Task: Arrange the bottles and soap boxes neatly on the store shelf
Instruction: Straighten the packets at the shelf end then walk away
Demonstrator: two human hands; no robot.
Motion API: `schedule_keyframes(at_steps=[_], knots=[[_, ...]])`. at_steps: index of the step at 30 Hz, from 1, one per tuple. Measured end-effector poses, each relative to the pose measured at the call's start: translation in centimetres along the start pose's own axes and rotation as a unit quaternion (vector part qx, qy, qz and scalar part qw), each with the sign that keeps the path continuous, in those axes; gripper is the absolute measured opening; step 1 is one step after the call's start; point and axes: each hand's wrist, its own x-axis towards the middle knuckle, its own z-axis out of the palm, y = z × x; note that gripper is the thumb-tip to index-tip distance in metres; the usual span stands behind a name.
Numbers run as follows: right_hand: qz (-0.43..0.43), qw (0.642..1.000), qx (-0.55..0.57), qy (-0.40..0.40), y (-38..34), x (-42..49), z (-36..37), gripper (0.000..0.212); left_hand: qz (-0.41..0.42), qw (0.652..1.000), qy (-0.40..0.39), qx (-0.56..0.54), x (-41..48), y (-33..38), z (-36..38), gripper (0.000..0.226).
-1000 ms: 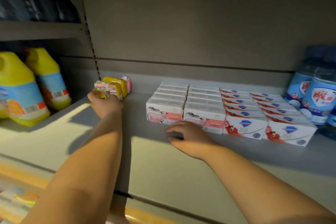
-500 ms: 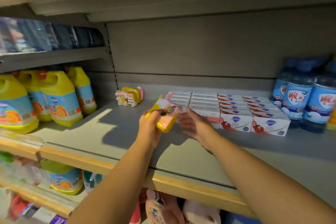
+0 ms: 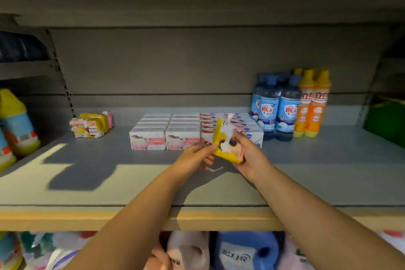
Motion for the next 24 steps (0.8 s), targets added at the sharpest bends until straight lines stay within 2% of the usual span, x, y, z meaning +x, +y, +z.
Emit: schedule_keyframes(at_steps=[2, 4, 7, 9, 14, 17, 19, 21, 22, 24], knots=[[-0.010, 0.989, -0.112, 0.092, -1.8, -0.5, -2.9, 0.030, 0.009, 0.999, -0.007, 0.037, 0.4, -0.2, 1.6, 0.020], [-0.050, 0.954, -0.229, 0.186, -3.3, -0.7, -5.9, 0.026, 0.032, 0.994, -0.001, 0.100, 0.7, -0.7, 2.4, 0.020], [-0.074, 0.898, -0.358, 0.246, -4.9, -0.8, -9.0, 0.036, 0.069, 0.972, 0.020, 0.223, 0.4, -1.3, 2.4, 0.033], [-0.042, 0.873, -0.416, 0.251, -5.9, -1.0, -9.9, 0.031, 0.083, 0.967, 0.034, 0.240, 0.1, -1.5, 2.4, 0.035], [0.004, 0.777, -0.584, 0.234, -7.4, -1.0, -10.2, 0.040, 0.096, 0.961, 0.059, 0.254, -0.6, -1.6, 2.4, 0.034], [0.000, 0.687, -0.687, 0.237, -7.3, -1.0, -9.7, 0.044, 0.079, 0.953, 0.135, 0.259, -0.6, -1.6, 2.0, 0.028], [-0.041, 0.637, -0.720, 0.272, -6.8, -1.2, -8.9, 0.042, 0.064, 0.947, 0.184, 0.255, -0.6, -1.5, 1.6, 0.025], [-0.118, 0.585, -0.750, 0.284, -6.1, -1.1, -7.4, 0.035, 0.057, 0.942, 0.202, 0.262, -0.7, -1.5, 1.0, 0.024], [-0.156, 0.575, -0.759, 0.264, -5.4, -0.9, -6.4, 0.033, 0.056, 0.941, 0.198, 0.269, -0.8, -1.6, 0.8, 0.023], [-0.207, 0.595, -0.755, 0.179, -3.6, -0.4, -3.7, 0.029, 0.059, 0.940, 0.184, 0.280, -1.1, -1.9, 0.2, 0.022]])
